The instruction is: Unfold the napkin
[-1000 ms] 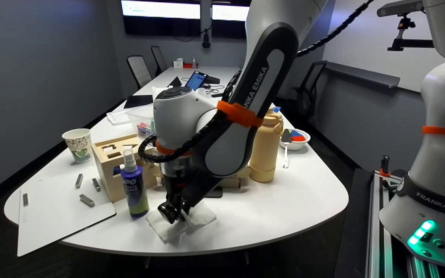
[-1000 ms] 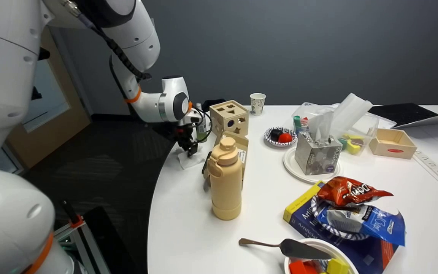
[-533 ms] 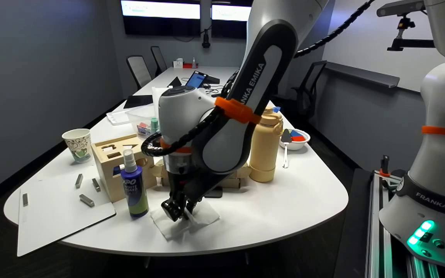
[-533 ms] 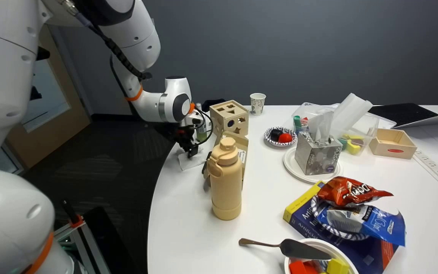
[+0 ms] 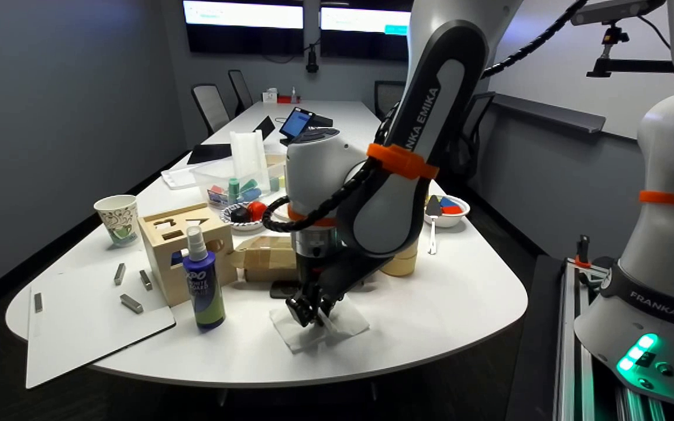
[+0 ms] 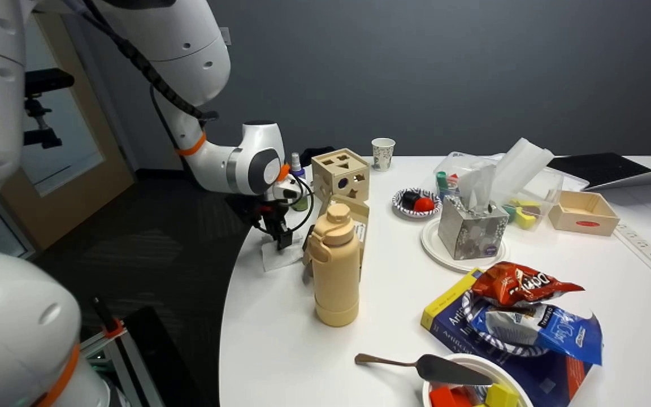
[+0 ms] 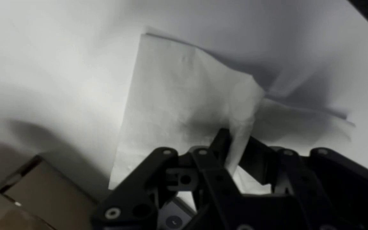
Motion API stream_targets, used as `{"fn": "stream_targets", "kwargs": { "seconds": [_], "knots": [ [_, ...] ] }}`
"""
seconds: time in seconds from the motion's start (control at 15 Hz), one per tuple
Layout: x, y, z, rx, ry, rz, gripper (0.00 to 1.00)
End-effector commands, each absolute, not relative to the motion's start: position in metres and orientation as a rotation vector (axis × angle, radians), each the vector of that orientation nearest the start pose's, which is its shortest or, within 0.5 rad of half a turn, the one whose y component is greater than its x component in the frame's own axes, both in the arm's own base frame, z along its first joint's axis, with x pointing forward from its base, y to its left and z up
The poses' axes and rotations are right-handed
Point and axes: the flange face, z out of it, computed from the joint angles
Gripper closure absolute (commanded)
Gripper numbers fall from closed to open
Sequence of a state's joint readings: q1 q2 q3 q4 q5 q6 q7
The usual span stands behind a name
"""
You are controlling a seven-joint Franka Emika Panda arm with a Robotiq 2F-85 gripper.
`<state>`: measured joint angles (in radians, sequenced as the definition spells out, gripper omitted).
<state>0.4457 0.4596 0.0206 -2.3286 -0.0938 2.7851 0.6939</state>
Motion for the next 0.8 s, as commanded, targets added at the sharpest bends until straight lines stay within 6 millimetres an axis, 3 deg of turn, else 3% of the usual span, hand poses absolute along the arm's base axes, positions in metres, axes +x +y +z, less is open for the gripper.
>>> {"fn": "stream_targets", "kwargs": {
  "seconds": [0.0, 0.07, 0.13, 0.6, 0.73],
  "knots": [
    [0.422, 0.209, 0.128, -3.148, 0.298, 0.042, 0.97],
    [0.419, 0.207, 0.128, -3.146, 0.308, 0.043, 0.74],
    [0.418, 0.204, 0.128, -3.147, 0.316, 0.044, 0.63],
    [0.403, 0.193, 0.122, -3.158, 0.339, 0.070, 0.09],
    [0.401, 0.194, 0.126, -3.165, 0.336, 0.064, 0.00]
  ]
}}
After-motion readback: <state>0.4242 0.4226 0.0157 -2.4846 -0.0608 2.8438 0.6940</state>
